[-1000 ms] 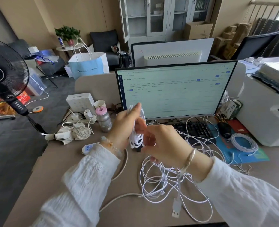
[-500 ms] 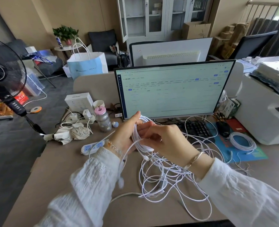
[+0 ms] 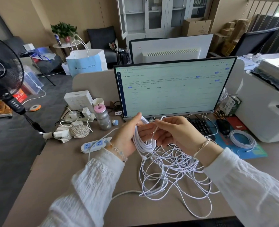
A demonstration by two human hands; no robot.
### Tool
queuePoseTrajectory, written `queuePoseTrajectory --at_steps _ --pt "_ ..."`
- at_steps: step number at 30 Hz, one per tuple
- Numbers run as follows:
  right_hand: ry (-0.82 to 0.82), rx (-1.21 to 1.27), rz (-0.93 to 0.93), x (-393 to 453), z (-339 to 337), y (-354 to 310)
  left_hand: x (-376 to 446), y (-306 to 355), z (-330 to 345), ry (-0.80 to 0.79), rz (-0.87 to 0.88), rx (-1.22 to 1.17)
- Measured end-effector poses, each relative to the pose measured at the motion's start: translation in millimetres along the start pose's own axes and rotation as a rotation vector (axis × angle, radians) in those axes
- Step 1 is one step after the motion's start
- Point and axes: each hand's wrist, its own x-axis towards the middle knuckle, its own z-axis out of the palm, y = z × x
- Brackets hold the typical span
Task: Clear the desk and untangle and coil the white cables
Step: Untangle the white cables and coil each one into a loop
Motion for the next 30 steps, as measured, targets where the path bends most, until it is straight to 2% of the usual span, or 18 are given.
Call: queuePoseTrajectory --at_steps 3,5,8,14,17,21,26,30 --pt "-0.140 -0.148 0.036 -1 -2 -4 4 -3 -1 0.055 0.063 0.090" --pt "-0.174 -0.350 -0.014 0 0 -5 3 -5 0 0.047 0.076 0.125" --pt "-0.170 -0.685 -0.127 1 5 0 3 -9 1 -0.008 0.094 0.149" --pt "-0.231 -1.097 -0.395 0 10 8 1 -13 1 -0.052 0.109 0.272" --pt "-0.162 -1.316 -0.586 0 14 19 2 -13 0 -0.087 0.104 0.323" --pt "-0.164 -1.331 -0.639 -1 9 22 2 -13 -4 -0.168 0.020 0.274" --pt "-0.188 -1.346 -0.467 1 7 21 2 -16 -3 -0.216 -0.028 0.287" --pt "-0.304 -1.103 -0.310 -8 8 6 1 -16 -2 -0.289 -0.024 0.273"
